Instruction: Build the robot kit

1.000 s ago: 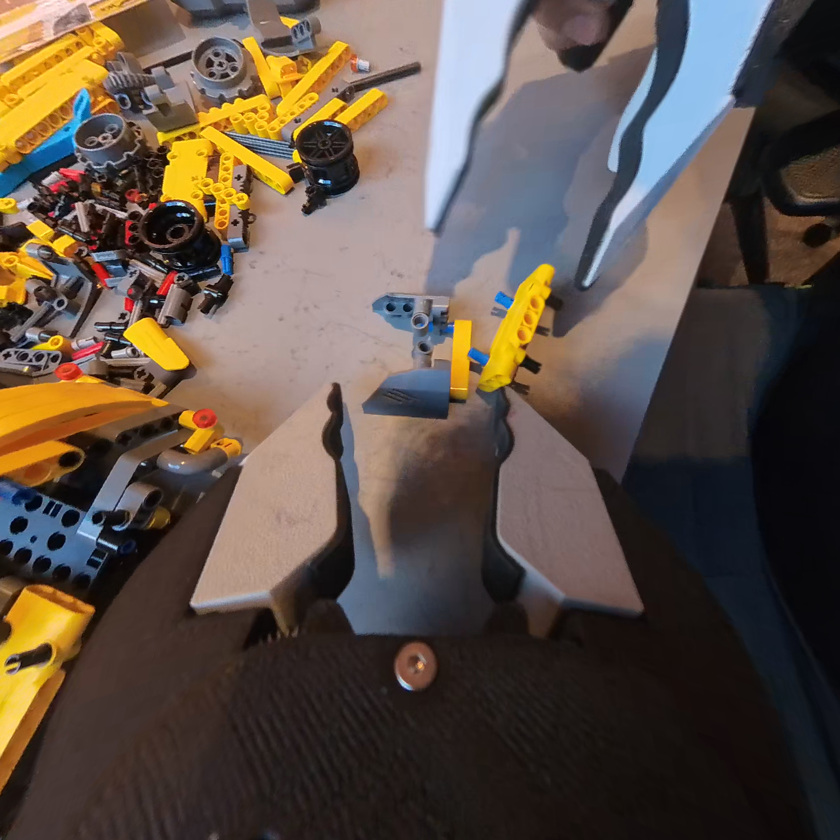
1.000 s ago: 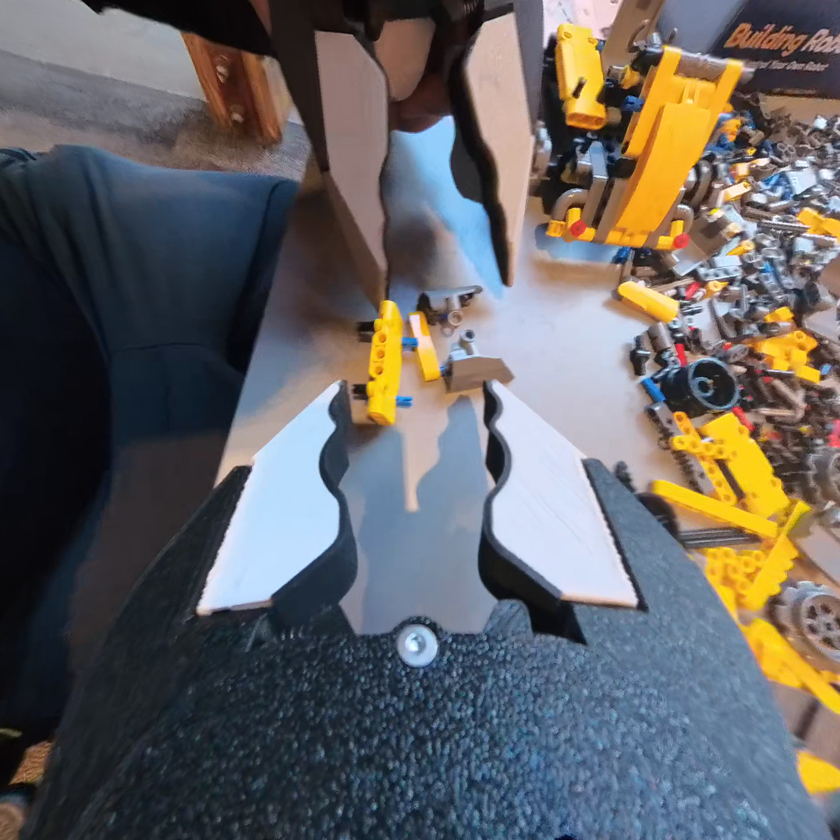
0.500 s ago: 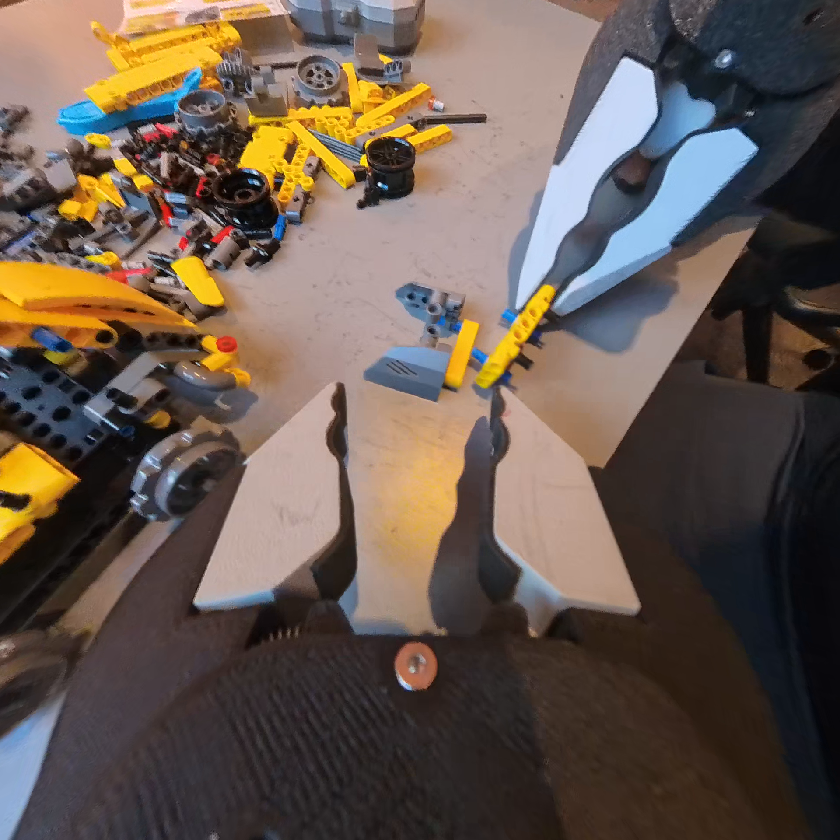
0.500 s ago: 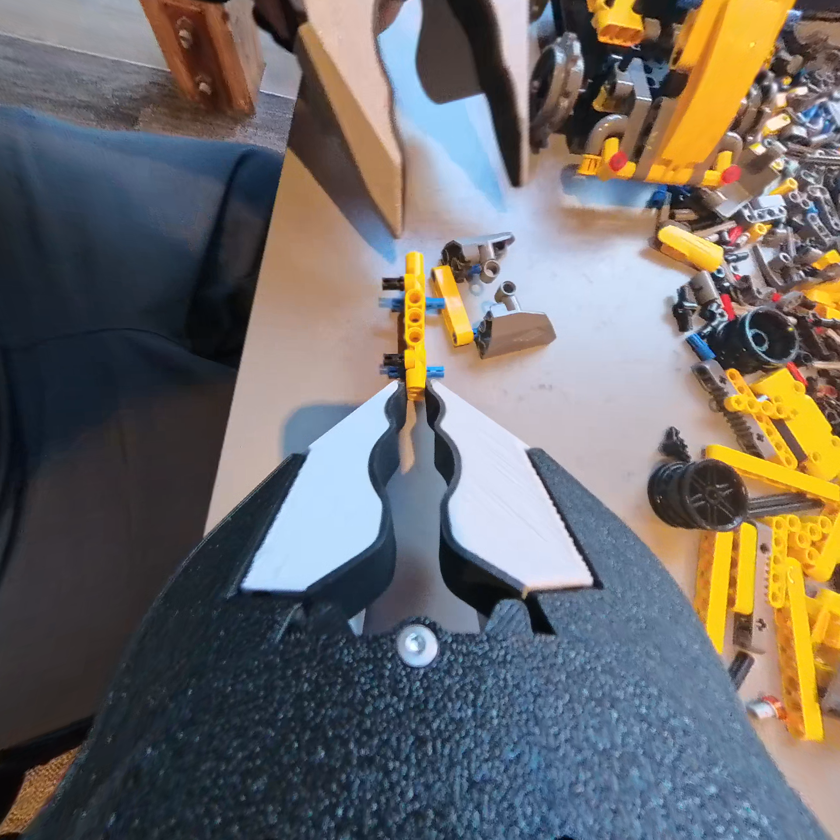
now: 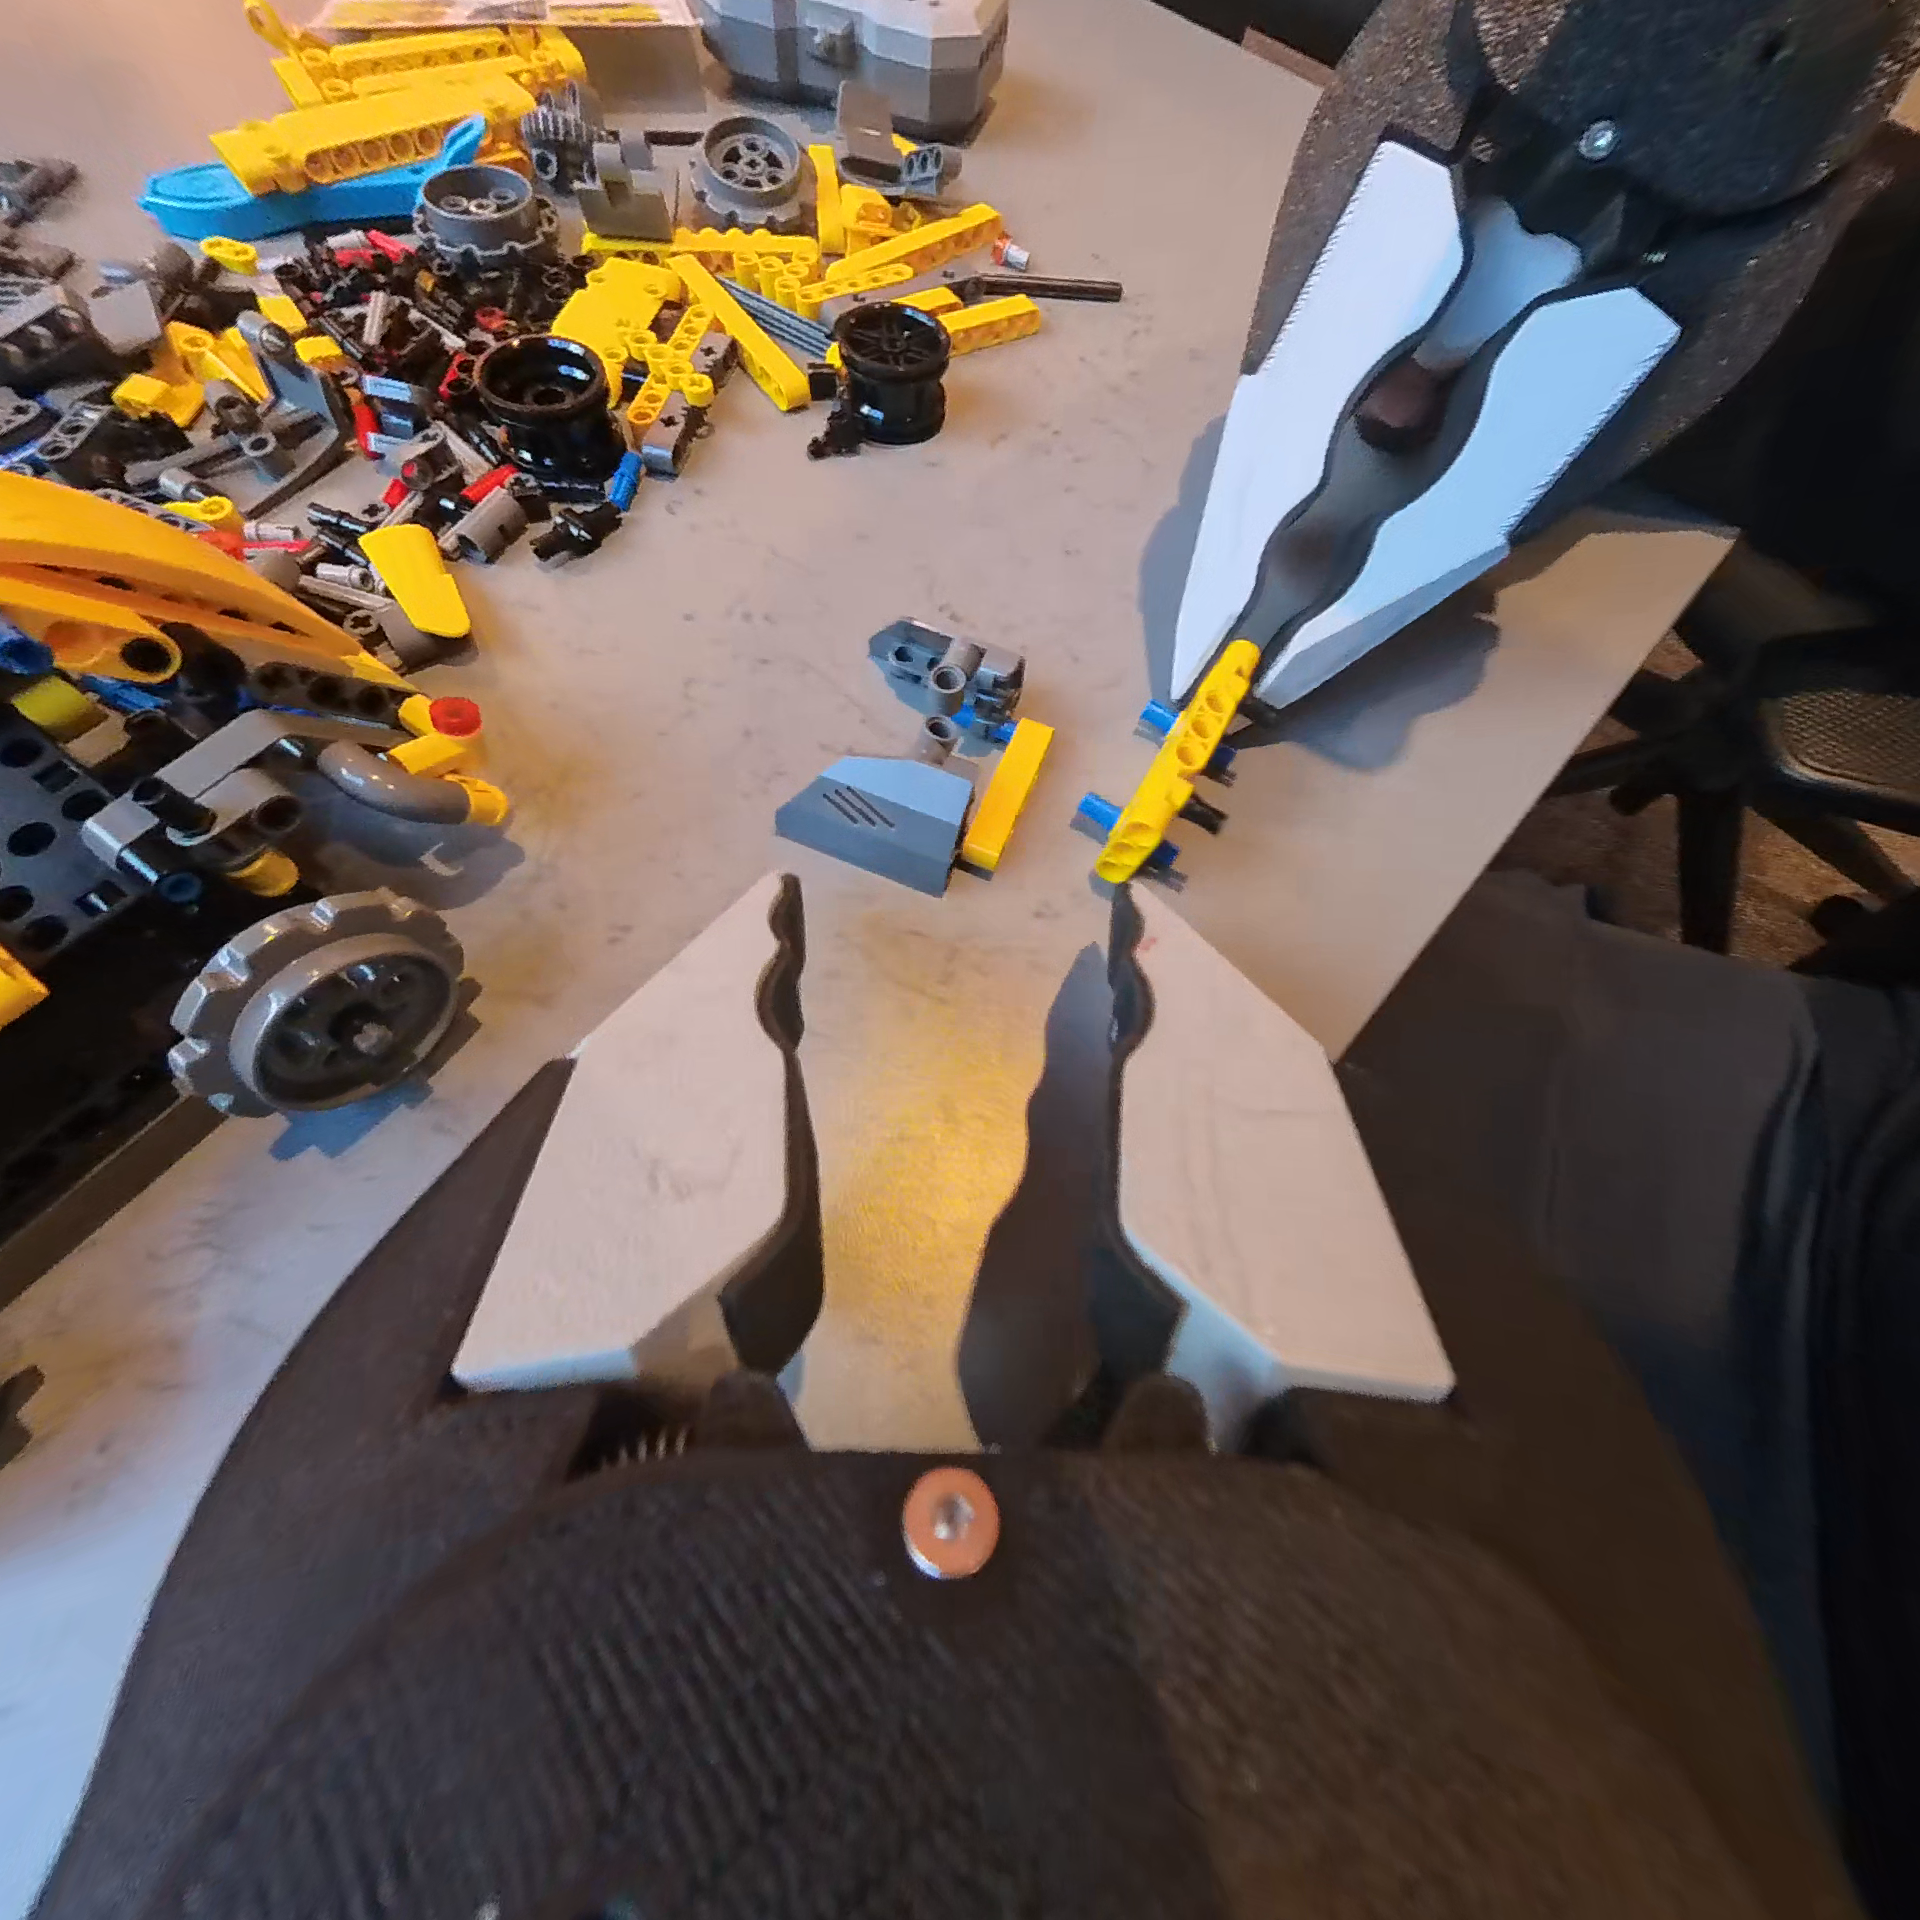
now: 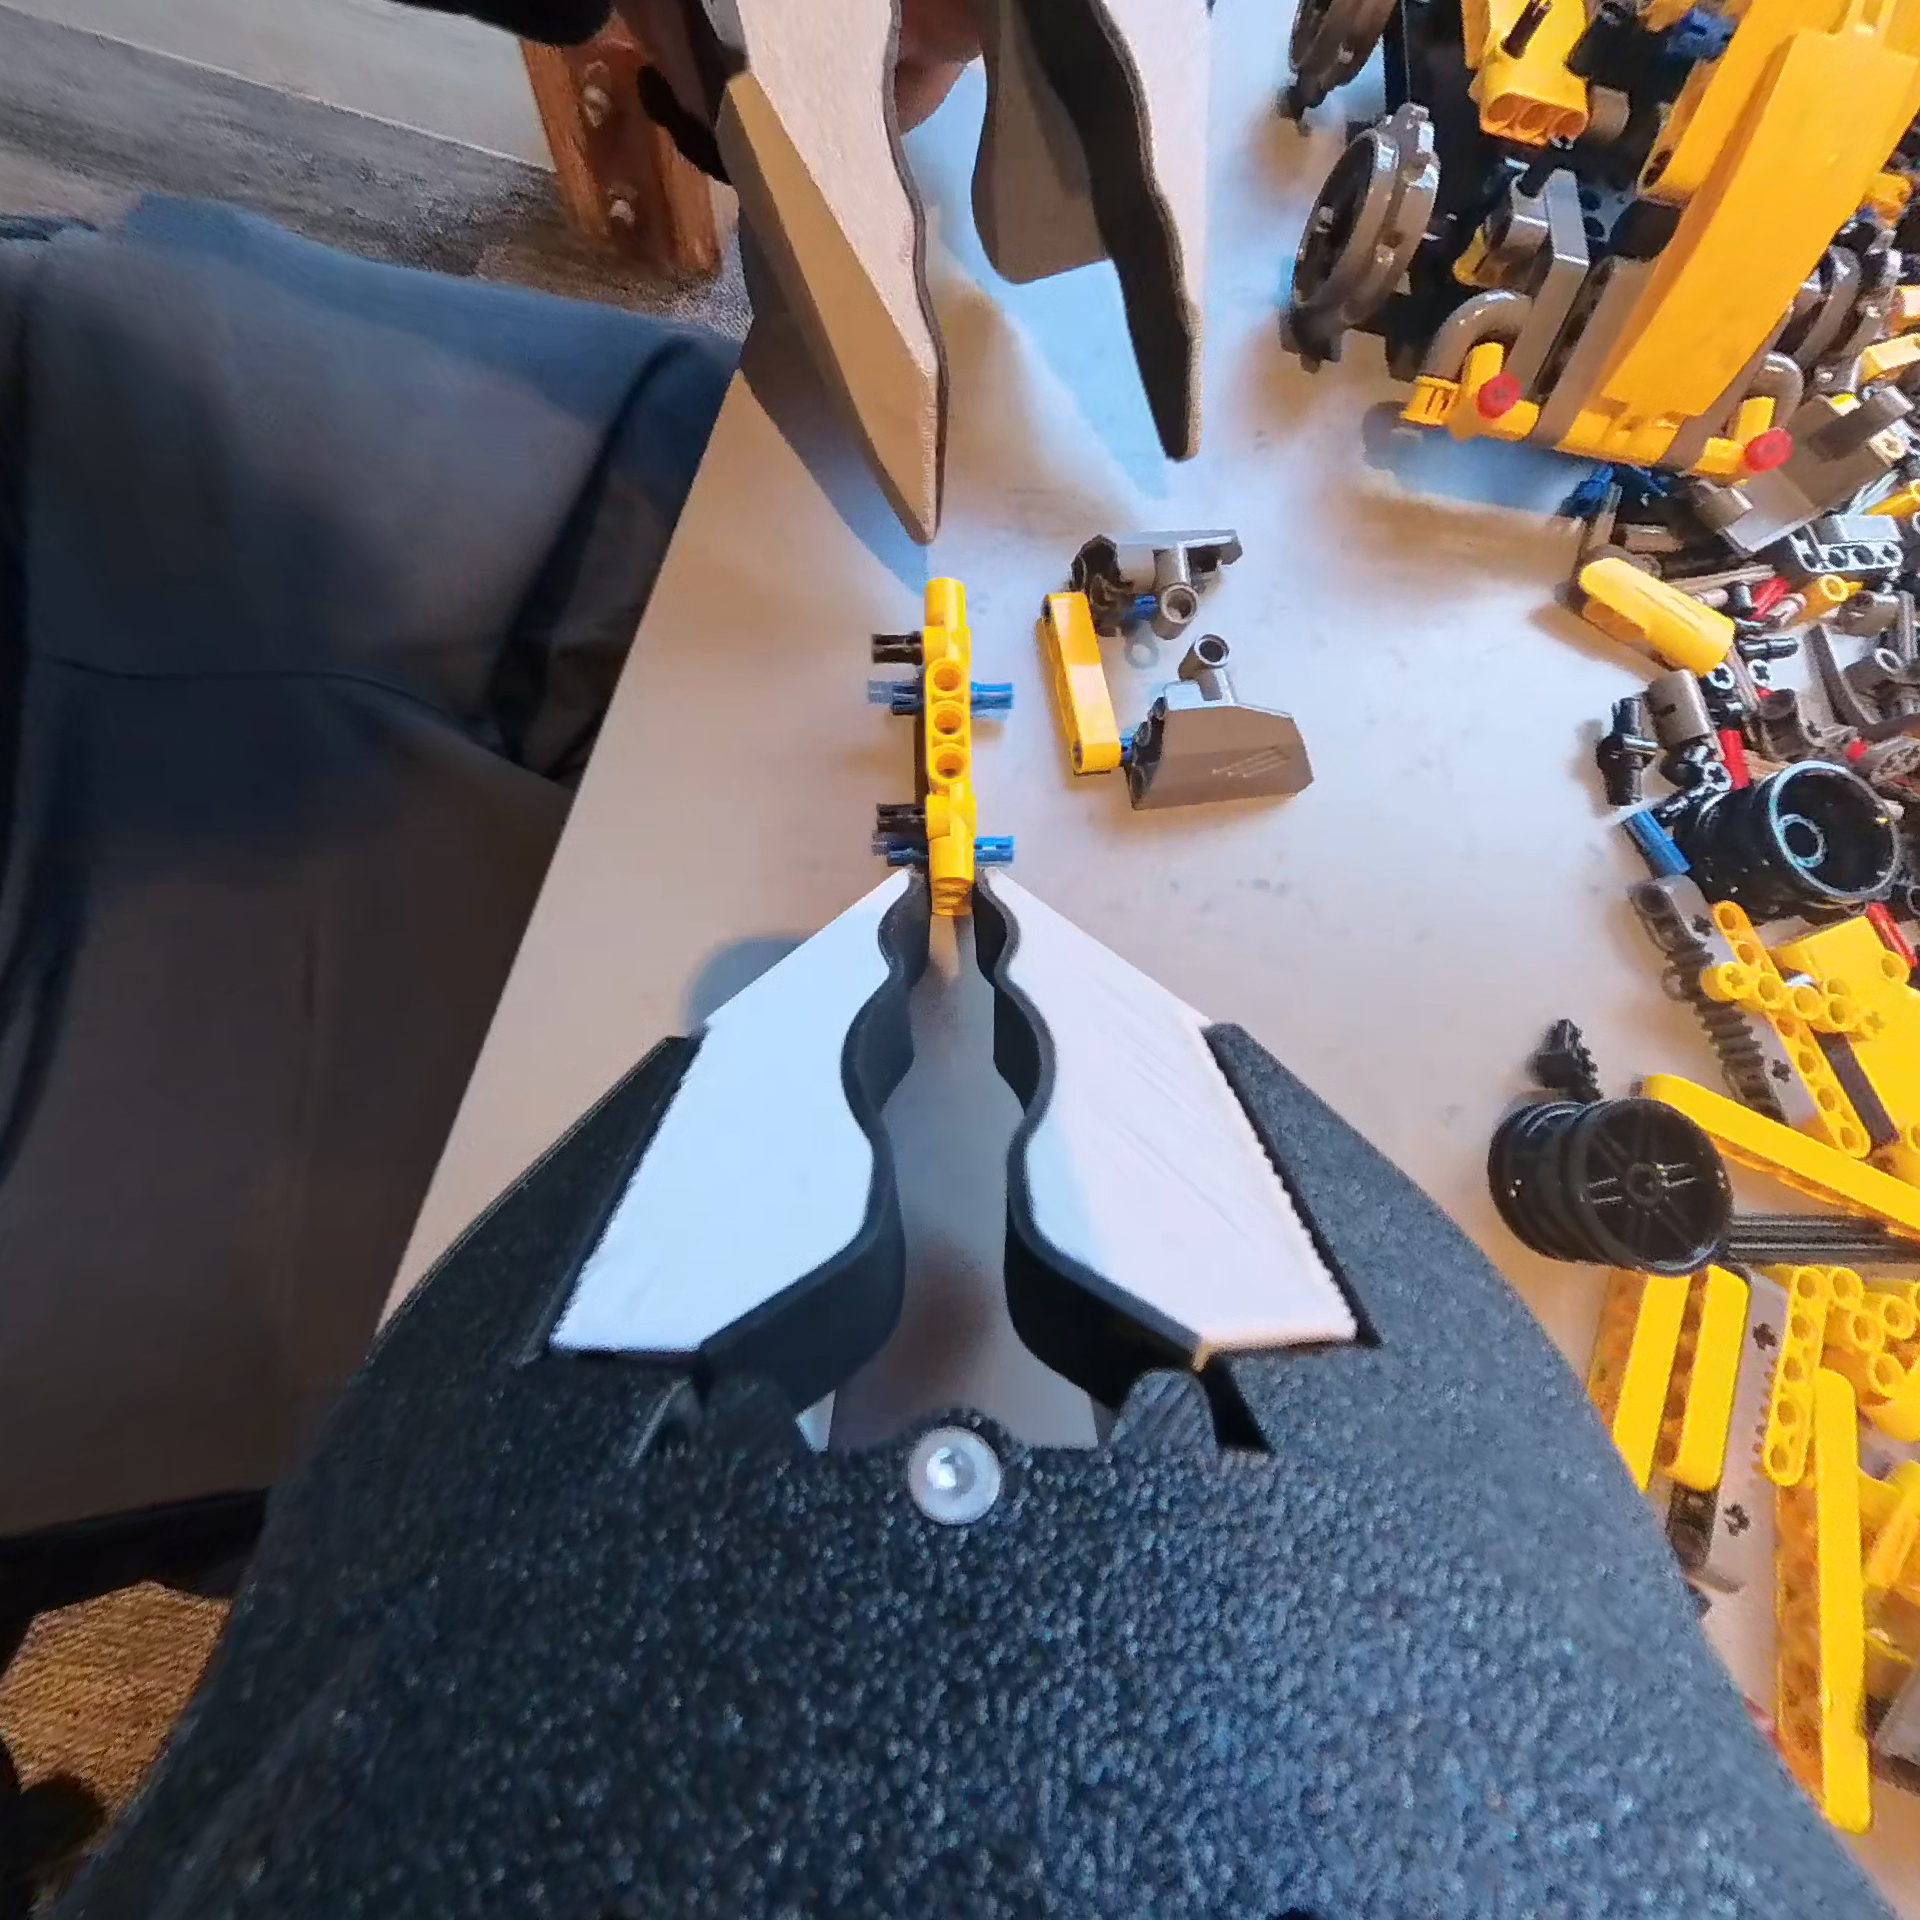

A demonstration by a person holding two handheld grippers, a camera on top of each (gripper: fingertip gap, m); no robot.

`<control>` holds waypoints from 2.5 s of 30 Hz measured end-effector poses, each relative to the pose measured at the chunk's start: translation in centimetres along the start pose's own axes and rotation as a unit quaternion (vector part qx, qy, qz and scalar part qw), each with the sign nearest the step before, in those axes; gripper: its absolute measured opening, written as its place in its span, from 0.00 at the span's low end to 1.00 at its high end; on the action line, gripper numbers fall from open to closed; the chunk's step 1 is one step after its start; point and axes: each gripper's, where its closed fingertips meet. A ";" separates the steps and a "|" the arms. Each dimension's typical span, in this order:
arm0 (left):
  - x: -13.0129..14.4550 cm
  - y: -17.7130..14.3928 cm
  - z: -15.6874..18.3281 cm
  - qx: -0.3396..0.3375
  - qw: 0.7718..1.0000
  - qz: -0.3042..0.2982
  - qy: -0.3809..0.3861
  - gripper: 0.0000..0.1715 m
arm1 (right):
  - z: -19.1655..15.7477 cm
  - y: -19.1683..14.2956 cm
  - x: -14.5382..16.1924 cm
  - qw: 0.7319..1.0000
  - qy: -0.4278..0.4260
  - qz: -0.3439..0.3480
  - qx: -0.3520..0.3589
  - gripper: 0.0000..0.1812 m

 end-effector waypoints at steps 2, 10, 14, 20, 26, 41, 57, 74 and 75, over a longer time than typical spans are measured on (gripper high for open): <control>0.1 0.1 -0.3 -0.011 1.000 -0.007 -0.002 0.33 | 0.0 0.0 0.0 1.000 0.001 0.002 -0.003 0.06; -0.3 0.7 -0.9 -0.013 0.998 -0.050 0.034 0.35 | 2.9 -1.0 -1.0 0.996 0.058 0.054 0.036 0.14; -0.6 0.9 -1.7 0.005 0.994 -0.093 0.065 0.38 | 4.9 0.5 -1.2 0.996 0.079 0.033 0.032 0.31; 0.1 2.3 -1.4 0.043 0.989 -0.116 0.081 0.36 | 4.8 1.1 -1.0 1.000 0.021 0.006 -0.022 0.17; -0.3 2.8 -2.1 0.053 0.989 -0.115 0.076 0.28 | 4.6 2.9 -0.8 0.998 0.037 -0.012 -0.056 0.36; -0.6 3.2 -1.7 0.056 0.987 -0.114 0.103 0.26 | 4.2 3.7 -1.5 0.997 0.014 -0.007 -0.073 0.25; -1.1 3.1 -2.4 0.061 0.992 -0.097 0.050 0.25 | 6.0 2.2 -3.0 0.998 0.030 0.047 -0.022 0.22; -1.6 2.3 -1.1 0.027 0.998 -0.044 -0.042 0.30 | -1.0 -1.2 -2.6 0.972 0.202 0.010 0.118 0.44; -1.1 2.5 -1.1 0.026 0.997 -0.062 -0.033 0.30 | -1.3 -0.8 -2.7 0.971 0.208 0.005 0.122 0.46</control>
Point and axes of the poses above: each gripper's, where its closed fingertips meet, y out along the fingers, x out of its underside, z = x × y across the jaws, and after that the axes turned 10 degrees about x, right-handed
